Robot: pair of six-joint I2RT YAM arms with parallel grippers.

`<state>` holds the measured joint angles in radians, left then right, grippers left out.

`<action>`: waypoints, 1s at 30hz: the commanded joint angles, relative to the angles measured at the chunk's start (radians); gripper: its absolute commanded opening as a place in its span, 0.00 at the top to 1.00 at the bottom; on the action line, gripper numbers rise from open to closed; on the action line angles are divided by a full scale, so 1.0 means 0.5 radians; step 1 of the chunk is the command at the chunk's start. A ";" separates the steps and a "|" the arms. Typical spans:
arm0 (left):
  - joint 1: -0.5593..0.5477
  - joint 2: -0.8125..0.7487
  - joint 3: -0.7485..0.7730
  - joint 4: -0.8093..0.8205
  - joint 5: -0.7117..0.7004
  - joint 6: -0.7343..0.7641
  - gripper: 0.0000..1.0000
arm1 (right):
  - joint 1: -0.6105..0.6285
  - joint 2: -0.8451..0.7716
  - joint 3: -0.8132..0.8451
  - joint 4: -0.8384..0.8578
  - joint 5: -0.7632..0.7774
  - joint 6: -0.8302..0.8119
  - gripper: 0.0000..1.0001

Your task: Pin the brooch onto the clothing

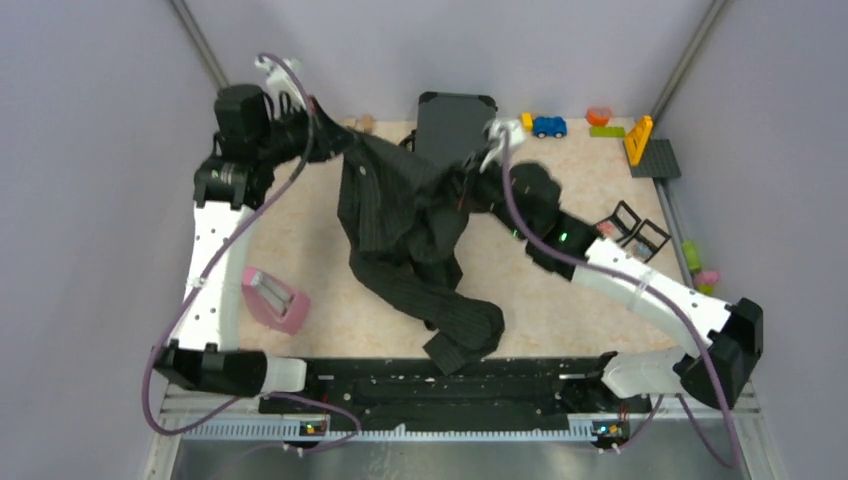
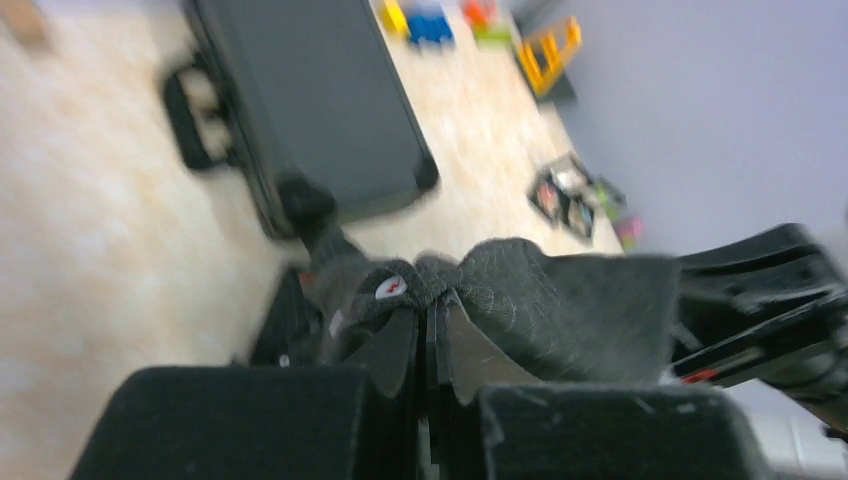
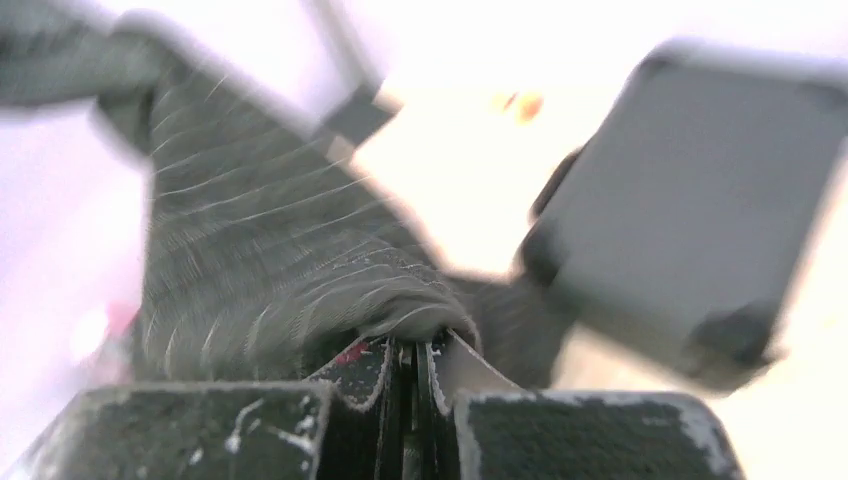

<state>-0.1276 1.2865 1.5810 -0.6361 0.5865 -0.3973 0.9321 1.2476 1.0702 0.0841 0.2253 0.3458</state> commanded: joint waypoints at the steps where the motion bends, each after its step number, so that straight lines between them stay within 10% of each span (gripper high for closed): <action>1: 0.181 0.404 0.843 -0.060 -0.222 0.053 1.00 | -0.582 0.228 0.803 -0.312 -0.201 -0.229 1.00; 5: 0.243 0.845 1.917 -0.170 -0.066 0.042 1.00 | -0.852 0.595 1.787 -0.569 -0.413 -0.318 1.00; 10: 0.378 0.554 1.378 0.855 0.380 -0.359 1.00 | -0.911 0.679 2.187 -0.567 -0.430 -0.480 1.00; 17: 0.288 -0.021 0.253 0.879 0.678 -0.215 1.00 | -0.913 -0.182 0.744 -0.221 -0.134 -0.330 1.00; 24: -0.404 -0.577 -1.355 0.763 0.329 -0.119 1.00 | -0.913 -1.088 -0.528 -0.570 0.677 0.195 0.95; 26: -0.598 -0.627 -1.613 0.696 0.283 -0.177 0.77 | -0.913 -1.245 -0.696 -0.695 0.721 0.226 0.70; 28: -0.736 -0.722 -1.758 0.597 0.179 -0.197 0.28 | -0.913 -1.357 -0.747 -0.808 0.749 0.220 0.37; 30: -0.777 -0.815 -1.761 0.430 0.028 -0.159 0.09 | -0.913 -1.385 -0.742 -0.851 0.765 0.181 0.28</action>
<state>-0.4694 1.0107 0.6998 -0.3546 0.7280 -0.4908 0.4847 0.6060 0.6865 -0.2993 0.4686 0.4152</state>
